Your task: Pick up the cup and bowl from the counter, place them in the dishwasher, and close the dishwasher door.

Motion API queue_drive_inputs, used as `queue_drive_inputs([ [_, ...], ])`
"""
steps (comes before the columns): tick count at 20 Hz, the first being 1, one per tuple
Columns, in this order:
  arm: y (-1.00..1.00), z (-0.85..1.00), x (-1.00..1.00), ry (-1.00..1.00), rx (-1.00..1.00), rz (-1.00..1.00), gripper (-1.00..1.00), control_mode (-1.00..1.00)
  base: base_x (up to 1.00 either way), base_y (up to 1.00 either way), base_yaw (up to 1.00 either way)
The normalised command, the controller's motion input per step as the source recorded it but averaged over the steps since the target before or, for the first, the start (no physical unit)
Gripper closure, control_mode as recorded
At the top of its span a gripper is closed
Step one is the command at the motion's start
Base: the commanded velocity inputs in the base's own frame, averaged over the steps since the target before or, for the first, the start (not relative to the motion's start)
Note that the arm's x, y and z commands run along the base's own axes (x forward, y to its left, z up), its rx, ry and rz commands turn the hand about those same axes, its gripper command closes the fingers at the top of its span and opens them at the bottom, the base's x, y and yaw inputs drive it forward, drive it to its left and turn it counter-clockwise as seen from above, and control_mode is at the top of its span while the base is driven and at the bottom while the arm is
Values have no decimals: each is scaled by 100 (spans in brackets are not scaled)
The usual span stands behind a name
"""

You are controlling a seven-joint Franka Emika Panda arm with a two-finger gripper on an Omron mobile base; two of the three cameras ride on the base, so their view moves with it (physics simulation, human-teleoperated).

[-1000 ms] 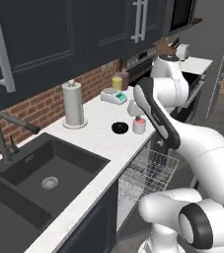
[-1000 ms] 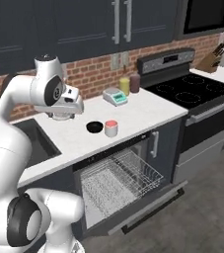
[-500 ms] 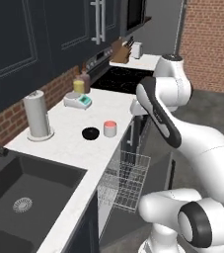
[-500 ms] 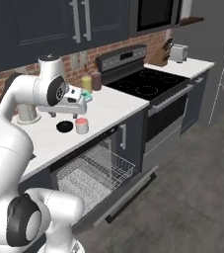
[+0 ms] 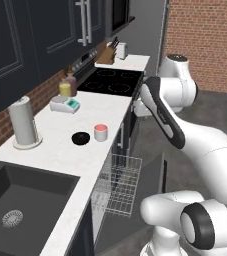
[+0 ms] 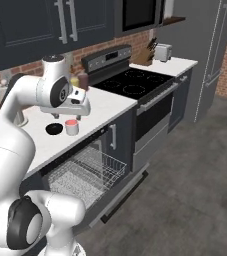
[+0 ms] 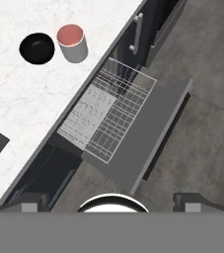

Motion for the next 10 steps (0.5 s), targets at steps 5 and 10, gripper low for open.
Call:
queue_drive_inputs([
  [5,0,0,0,0,0,0,-100,100,2,28,-6],
  [10,3,0,0,0,0,0,-100,-100,0,22,0],
])
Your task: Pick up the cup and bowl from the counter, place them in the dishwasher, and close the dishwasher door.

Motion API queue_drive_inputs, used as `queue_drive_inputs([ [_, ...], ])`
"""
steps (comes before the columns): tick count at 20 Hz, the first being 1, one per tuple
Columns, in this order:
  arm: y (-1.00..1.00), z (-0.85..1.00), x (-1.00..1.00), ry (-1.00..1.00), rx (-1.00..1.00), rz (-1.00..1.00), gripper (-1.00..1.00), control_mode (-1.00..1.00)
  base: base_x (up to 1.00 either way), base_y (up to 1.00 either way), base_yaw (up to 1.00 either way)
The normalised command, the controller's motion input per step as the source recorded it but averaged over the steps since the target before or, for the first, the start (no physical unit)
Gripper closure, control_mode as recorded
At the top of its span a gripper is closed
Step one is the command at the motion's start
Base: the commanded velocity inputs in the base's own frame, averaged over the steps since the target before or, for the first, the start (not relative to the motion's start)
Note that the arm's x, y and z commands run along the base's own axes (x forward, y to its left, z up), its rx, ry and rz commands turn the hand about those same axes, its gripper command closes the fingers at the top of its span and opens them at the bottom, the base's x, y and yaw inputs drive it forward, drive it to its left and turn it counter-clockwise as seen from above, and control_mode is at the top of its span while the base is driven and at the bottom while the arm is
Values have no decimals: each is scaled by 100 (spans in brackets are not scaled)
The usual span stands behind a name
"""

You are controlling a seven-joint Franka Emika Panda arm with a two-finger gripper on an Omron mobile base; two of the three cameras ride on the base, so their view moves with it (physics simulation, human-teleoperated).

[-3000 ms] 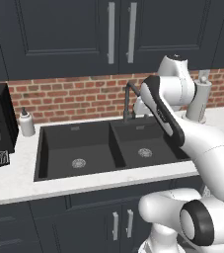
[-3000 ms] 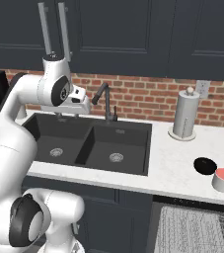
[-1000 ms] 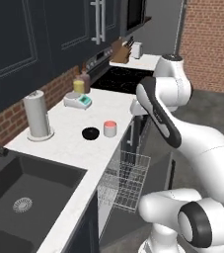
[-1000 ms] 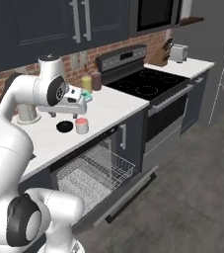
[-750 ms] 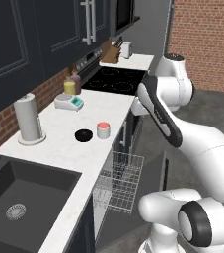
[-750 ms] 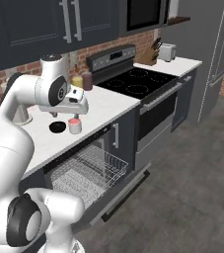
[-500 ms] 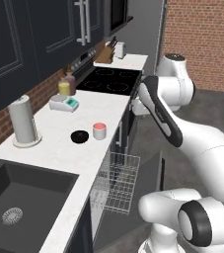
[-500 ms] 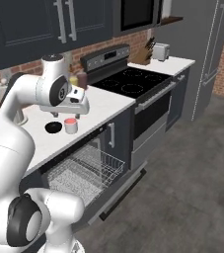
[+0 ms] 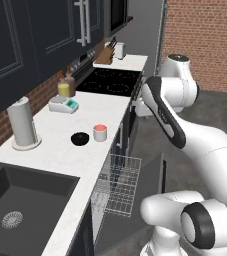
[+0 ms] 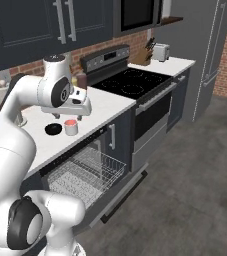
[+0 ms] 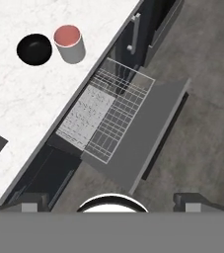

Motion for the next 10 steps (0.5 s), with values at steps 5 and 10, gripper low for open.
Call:
queue_drive_inputs([
  [5,10,0,-1,0,0,0,-100,-100,0,0,0],
  [10,27,-5,7,3,0,0,-100,-100,0,0,0],
])
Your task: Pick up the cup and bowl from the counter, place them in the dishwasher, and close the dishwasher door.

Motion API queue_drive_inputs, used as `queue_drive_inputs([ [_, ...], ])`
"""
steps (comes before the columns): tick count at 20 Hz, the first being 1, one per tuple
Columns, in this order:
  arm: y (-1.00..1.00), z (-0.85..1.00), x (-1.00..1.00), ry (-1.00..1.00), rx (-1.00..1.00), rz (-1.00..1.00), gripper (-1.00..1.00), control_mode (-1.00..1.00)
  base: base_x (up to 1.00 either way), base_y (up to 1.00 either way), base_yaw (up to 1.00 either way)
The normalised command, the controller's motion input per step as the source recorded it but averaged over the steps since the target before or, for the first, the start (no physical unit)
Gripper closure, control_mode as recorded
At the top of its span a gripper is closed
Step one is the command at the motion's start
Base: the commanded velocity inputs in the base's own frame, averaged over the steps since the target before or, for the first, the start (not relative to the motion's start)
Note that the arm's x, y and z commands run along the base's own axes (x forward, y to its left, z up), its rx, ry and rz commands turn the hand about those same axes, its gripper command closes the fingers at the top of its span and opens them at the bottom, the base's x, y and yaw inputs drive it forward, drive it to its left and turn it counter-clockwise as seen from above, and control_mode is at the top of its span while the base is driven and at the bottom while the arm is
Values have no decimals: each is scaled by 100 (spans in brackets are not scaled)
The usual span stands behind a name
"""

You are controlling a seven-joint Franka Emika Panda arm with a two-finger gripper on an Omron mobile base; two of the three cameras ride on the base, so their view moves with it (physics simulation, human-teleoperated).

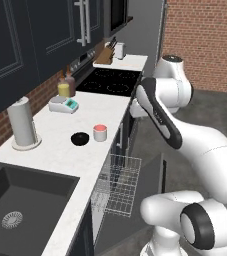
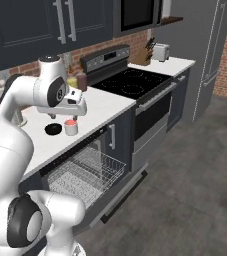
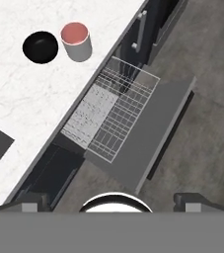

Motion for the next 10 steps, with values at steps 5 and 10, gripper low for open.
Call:
queue_drive_inputs([
  [5,76,-21,50,15,0,-4,-100,-100,0,0,0],
  [10,73,-30,67,21,0,-5,-100,-100,0,0,0],
])
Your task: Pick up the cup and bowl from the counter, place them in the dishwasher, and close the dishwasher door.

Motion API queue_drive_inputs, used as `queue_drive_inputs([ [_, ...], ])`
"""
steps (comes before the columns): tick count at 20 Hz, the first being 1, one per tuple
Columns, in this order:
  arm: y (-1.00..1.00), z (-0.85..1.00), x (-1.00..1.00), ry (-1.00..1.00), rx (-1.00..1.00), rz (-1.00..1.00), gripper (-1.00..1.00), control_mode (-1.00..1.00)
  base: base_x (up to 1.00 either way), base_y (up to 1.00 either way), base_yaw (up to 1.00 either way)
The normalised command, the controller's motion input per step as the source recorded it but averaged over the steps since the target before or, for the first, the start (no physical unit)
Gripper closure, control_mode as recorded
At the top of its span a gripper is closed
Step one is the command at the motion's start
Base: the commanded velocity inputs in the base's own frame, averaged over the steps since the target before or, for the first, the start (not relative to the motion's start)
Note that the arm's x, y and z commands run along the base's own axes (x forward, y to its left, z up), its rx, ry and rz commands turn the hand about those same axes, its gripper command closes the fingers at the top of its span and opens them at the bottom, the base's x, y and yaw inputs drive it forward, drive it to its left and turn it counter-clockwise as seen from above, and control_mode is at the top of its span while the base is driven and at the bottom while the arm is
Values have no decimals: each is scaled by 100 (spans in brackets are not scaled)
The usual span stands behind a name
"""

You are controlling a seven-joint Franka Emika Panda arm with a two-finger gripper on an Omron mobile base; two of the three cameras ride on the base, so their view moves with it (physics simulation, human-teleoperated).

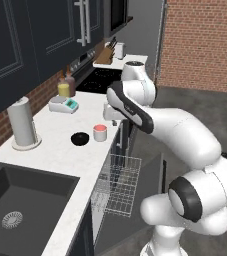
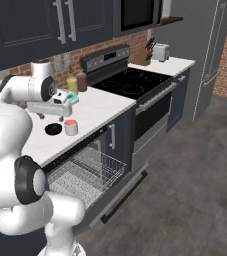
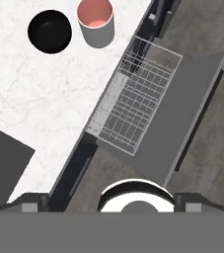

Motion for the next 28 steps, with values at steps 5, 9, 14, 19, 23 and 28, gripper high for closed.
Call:
queue_drive_inputs([
  [5,36,-26,65,19,0,-5,-100,-100,0,0,0],
  [9,5,-26,61,12,2,-7,-100,-100,0,0,0],
  [14,0,-29,59,7,2,-10,-100,-100,0,0,0],
  [19,0,-41,55,6,0,-11,-100,-100,0,0,0],
  [23,-1,-50,43,3,0,-10,-100,-100,0,0,0],
  [28,-10,-46,38,0,0,-10,-100,-100,0,0,0],
])
